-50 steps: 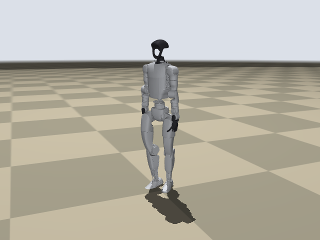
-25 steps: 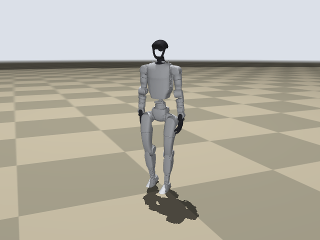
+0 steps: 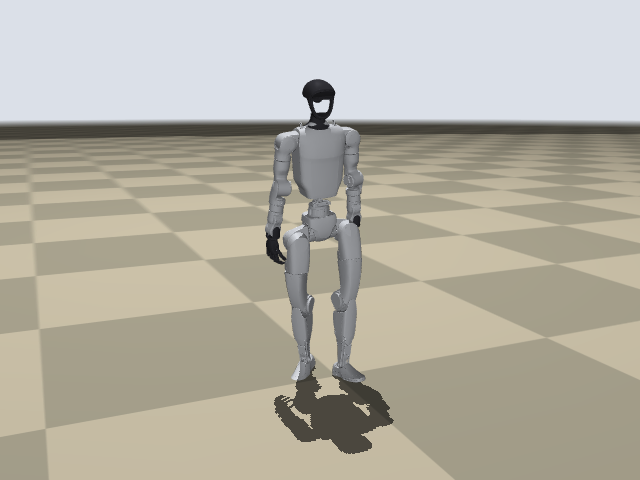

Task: In place motions

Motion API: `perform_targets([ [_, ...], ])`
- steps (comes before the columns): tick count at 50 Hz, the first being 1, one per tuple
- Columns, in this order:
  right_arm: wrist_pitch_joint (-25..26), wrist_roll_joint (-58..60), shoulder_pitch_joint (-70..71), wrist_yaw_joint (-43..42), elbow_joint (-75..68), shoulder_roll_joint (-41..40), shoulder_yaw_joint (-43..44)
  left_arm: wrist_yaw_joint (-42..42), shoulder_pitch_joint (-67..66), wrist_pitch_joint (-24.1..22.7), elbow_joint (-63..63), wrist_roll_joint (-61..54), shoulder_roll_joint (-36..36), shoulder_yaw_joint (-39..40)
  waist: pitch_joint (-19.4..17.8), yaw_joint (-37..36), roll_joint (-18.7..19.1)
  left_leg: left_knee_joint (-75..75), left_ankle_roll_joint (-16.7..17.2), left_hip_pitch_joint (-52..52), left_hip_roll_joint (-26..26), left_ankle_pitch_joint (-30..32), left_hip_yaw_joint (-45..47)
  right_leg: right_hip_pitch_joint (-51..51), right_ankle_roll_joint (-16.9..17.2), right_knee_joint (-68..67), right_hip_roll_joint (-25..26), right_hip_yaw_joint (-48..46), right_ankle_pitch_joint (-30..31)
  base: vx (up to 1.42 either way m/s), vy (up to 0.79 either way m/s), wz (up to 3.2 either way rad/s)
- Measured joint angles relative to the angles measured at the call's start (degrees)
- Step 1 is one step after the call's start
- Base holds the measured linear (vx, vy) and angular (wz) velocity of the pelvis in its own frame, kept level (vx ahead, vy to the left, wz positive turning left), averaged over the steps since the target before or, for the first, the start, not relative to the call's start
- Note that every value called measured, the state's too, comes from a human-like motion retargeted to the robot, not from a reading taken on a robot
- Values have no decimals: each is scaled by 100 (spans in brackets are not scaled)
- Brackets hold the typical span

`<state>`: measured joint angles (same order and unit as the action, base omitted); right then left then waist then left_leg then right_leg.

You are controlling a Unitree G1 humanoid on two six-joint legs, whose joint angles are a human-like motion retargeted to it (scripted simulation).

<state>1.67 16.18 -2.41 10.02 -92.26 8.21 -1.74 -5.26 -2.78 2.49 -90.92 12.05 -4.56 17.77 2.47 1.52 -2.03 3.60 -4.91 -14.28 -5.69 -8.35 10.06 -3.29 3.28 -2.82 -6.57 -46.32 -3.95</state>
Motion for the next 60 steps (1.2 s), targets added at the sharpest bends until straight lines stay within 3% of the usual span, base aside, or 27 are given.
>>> perform_targets([
  [4, -15, -68, -42, -37, 22, -5, 54, 105, -49, 30, -136, -55, 4, 56, 72, 170, -9, 19, 48, 26, 201, -94, 1137, -173, 122, 92, -36, -924, -78, 10, -11, 208],
  [8, 20, -84, -5, -8, 38, -19, 64, 407, -149, -86, -100, -151, 42, 110, 107, 197, -27, 128, 14, 145, 374, 294, 2021, -336, 225, 113, -43, -1602, -149, 14, -14, 150],
  [11, 44, 2, 78, -11, 114, -39, 8, 506, -276, -168, -64, -267, 121, 285, 131, 257, 14, 69, 81, 236, 384, 533, 2037, -465, 281, 96, 16, -1933, -207, 18, -16, 92],
  [17, -38, 108, 145, 69, 654, -223, -48, 535, -495, -212, -120, -630, 328, 762, 245, -33, 64, -283, 141, 395, 369, 1040, 2208, -508, 318, -109, 22, -1686, -348, 19, -21, -36],
  [25, -153, -225, 150, 389, 1110, -396, -204, 458, -403, -188, 184, -782, 340, 756, 265, -46, -28, -304, 153, 584, 332, 923, 2259, -694, 403, -238, -121, -1601, -377, 14, -21, -13],
  [35, -87, 90, 96, 181, 635, -190, -152, 437, -52, -402, 814, -630, 192, 399, 386, -129, -118, -605, 131, 833, 34, 772, 2128, -888, 574, -334, -270, -1721, -298, 13, -21, 7],
  [40, -68, -58, -25, 71, 404, -105, 71, 320, 54, -405, 846, -702, 214, 322, 310, -28, 72, -578, 130, 974, 130, 627, 1872, -1026, 311, -768, -280, -1710, -131, 14, -21, 30],
  [45, -68, -258, -103, 32, 396, -59, 233, 234, 128, -372, 733, -623, 168, 252, 46, 284, 564, -546, 181, 1177, 574, 540, 1407, -552, -765, -2721, -604, -932, -302, 10, -20, 55],
  [48, -80, -302, -79, -27, 444, -93, 220, 225, 164, -364, 601, -554, 79, 287, 46, 541, 527, -562, 139, 1069, 482, 555, 1199, 662, -517, -4226, -885, 511, -688, -2, -23, 58],
  [50, -88, -309, -61, -60, 488, -125, 199, 300, 171, -366, 493, -556, 47, 316, 17, 629, 555, -537, 123, 995, 509, 562, 1118, 1138, -451, -4467, -621, 1090, -716, -10, -23, 37],
  [60, -185, -93, -74, 39, 841, -266, -39, 336, 139, -310, 290, -570, -74, 328, -159, 1110, 526, -573, 50, 884, 406, 691, 570, 2054, 29, -3644, -43, 1945, -546, -8, -20, 50],
])
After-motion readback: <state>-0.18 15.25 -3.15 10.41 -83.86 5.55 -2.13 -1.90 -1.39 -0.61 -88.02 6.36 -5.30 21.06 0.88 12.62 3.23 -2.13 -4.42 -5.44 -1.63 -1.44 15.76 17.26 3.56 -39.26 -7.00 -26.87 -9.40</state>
